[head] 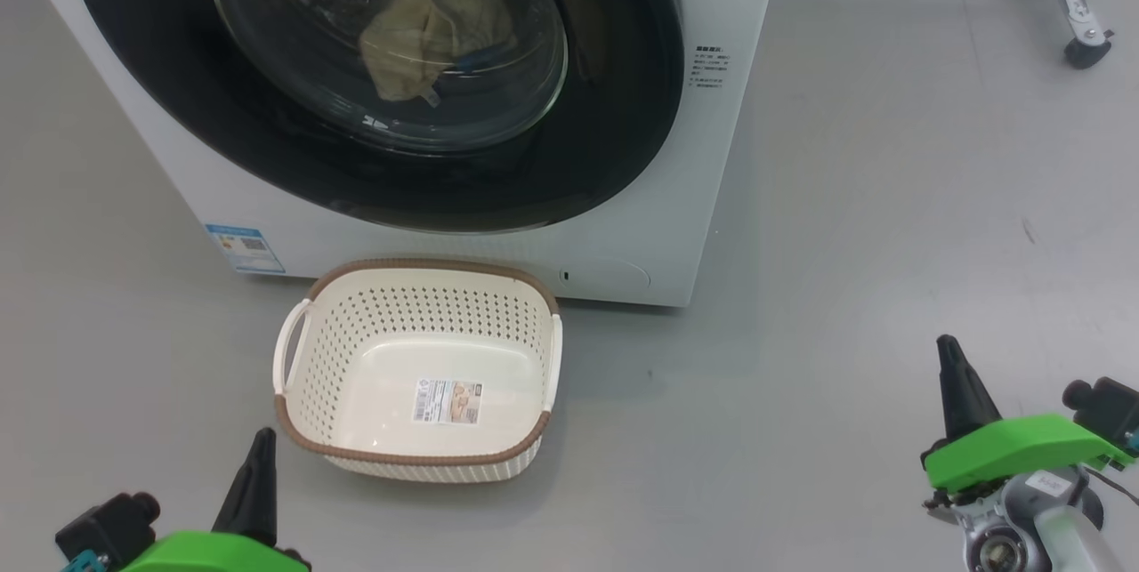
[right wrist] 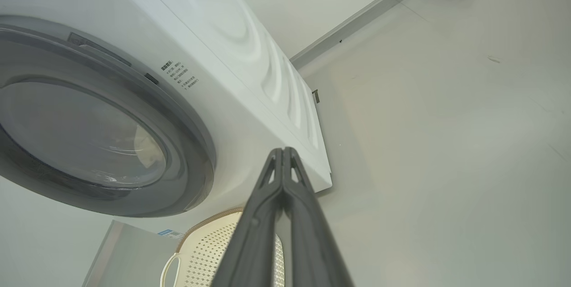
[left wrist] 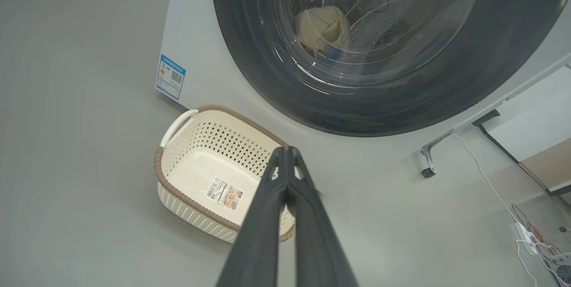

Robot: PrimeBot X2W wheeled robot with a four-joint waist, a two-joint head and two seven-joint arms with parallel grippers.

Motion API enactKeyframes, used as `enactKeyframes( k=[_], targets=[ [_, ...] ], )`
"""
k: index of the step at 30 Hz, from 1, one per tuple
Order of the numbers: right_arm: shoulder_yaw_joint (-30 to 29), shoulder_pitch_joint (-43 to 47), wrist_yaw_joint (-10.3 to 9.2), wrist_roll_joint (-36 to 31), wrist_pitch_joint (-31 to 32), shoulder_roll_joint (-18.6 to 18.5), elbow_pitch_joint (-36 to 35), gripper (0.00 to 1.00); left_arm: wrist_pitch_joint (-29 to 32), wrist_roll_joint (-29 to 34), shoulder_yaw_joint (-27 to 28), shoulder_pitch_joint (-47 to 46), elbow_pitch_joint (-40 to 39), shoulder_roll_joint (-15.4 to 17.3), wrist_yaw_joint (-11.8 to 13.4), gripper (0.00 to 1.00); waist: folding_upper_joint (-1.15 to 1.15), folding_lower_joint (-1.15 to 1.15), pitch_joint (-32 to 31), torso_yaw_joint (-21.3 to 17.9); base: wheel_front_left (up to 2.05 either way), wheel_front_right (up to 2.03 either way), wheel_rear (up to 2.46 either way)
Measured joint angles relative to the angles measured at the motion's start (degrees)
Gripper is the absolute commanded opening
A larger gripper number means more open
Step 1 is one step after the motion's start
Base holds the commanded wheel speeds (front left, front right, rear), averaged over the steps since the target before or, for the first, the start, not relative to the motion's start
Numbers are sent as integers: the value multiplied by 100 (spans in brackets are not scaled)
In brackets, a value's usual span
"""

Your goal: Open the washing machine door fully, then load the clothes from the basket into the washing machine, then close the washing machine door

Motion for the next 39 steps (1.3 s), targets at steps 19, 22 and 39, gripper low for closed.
enactKeyframes(
  k=[19,22,39],
  targets=[
    [-185,3,0,960,302,74,-120,0,313,-971,245,-4,-55,-152,2,0,0,0,-82,112,0,0,0],
    [-213,3,0,1099,358,79,-145,0,337,-1121,288,-4,-58,-176,2,0,0,0,-94,129,0,0,0],
    [-388,13,0,1954,654,137,-249,0,623,-1983,504,-20,-89,-314,2,0,0,0,-167,230,0,0,0]
  ],
)
